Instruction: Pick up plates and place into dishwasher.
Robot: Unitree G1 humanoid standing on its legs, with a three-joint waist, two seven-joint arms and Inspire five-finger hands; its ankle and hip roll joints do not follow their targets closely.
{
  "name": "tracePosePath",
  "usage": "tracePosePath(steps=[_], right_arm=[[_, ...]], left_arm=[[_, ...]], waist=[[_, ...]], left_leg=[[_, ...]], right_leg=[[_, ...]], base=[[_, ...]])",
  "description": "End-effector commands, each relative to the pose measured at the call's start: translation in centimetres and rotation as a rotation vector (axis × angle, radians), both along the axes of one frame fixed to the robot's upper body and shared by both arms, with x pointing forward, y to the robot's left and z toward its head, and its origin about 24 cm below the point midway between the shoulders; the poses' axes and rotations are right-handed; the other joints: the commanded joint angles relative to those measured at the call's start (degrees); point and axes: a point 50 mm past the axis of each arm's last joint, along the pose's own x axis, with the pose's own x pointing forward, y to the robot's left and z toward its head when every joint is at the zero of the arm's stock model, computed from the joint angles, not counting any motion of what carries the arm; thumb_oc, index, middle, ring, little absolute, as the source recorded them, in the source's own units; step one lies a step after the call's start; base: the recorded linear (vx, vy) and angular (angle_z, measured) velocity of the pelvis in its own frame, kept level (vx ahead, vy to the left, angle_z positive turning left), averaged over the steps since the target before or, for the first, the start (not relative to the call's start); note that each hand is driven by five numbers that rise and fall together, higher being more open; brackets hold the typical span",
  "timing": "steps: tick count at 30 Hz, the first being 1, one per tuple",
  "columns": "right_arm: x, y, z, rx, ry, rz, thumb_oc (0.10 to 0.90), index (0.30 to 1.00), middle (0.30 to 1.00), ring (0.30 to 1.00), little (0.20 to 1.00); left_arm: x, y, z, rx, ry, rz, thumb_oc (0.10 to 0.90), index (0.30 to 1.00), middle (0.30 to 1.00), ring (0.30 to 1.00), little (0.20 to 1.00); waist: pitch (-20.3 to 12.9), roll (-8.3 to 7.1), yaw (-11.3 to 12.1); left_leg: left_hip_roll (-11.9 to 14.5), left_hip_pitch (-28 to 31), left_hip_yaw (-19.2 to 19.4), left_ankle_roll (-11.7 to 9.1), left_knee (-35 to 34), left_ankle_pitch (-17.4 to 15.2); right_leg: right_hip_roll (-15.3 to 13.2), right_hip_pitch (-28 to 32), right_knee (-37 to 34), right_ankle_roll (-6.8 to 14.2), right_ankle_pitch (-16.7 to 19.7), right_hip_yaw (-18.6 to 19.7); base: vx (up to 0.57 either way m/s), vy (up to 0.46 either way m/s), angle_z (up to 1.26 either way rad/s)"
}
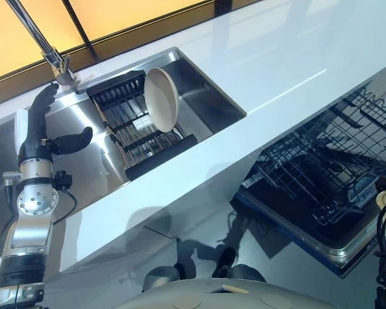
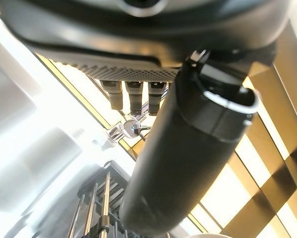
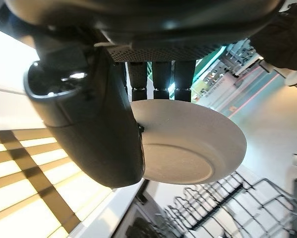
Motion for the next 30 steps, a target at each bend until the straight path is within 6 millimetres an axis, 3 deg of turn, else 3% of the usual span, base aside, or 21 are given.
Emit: tracePosePath(steps=[1,6,14,17,29,30], right_arm=[[2.0,0.8,5.9,-0.274,-0.043,0.116,0.100,0.300,0.300,0.300,0.200],[2.6,0.4,6.1,-0.352,0.108,0.143,0.100,0.300,0.300,0.300,0.200],[3.4,-0.9,4.9,-0.297,0.343,0.143,0.100,0.300,0.300,0.300,0.200],[3.5,-1.3,4.2,-0.258,0.414,0.138,0.100,0.300,0.300,0.300,0.200],[2.8,-3.0,1.1,-0.095,0.639,0.051,0.100,0.300,0.300,0.300,0.200],[2.7,-3.1,0.8,-0.080,0.652,0.041,0.416,0.571,0.571,0.571,0.516]], left_arm=[[-0.8,1.3,5.5,0.143,-0.207,0.018,0.800,0.900,0.900,0.900,0.900],[-1.0,1.3,5.3,0.127,-0.205,0.008,0.800,0.900,0.900,0.900,0.900],[-1.4,1.1,5.4,0.151,-0.191,-0.015,0.800,0.900,0.900,0.900,0.900],[-1.6,1.2,5.6,0.163,-0.191,-0.017,0.800,0.900,0.900,0.900,0.900],[-2.4,1.6,5.7,0.206,-0.173,-0.009,0.800,0.900,0.900,0.900,0.900],[-2.5,1.7,5.7,0.207,-0.173,-0.013,0.800,0.900,0.900,0.900,0.900]], waist=[[-1.96,-3.25,1.46],[-0.08,-3.00,2.26],[3.53,-2.40,4.54],[4.20,-2.37,5.18],[4.71,-1.62,7.28],[4.65,-1.59,7.39]], left_leg=[[-0.68,-8.13,2.01,-2.34,3.14,1.51],[0.42,-11.35,1.35,-2.54,6.91,1.31],[2.46,-15.14,1.13,-2.62,10.83,1.84],[2.81,-15.19,0.44,-3.17,11.46,0.73],[4.58,-16.45,1.43,-3.73,12.77,1.75],[4.66,-16.52,1.55,-3.80,12.88,1.78]], right_leg=[[-1.89,5.11,4.23,7.09,-8.43,2.50],[-2.10,4.01,6.58,5.69,-9.77,2.17],[-2.95,2.33,10.84,3.85,-11.49,-0.50],[-2.92,2.75,11.38,3.98,-12.72,-0.13],[-2.87,4.33,10.96,3.48,-12.72,-1.95],[-2.84,4.51,10.86,3.50,-12.71,-2.01]], base=[[0.09,-0.030,-0.01],[0.10,-0.043,0.02],[0.09,-0.089,0.03],[0.08,-0.079,0.03],[0.04,-0.041,0.03],[0.00,0.000,0.00]])
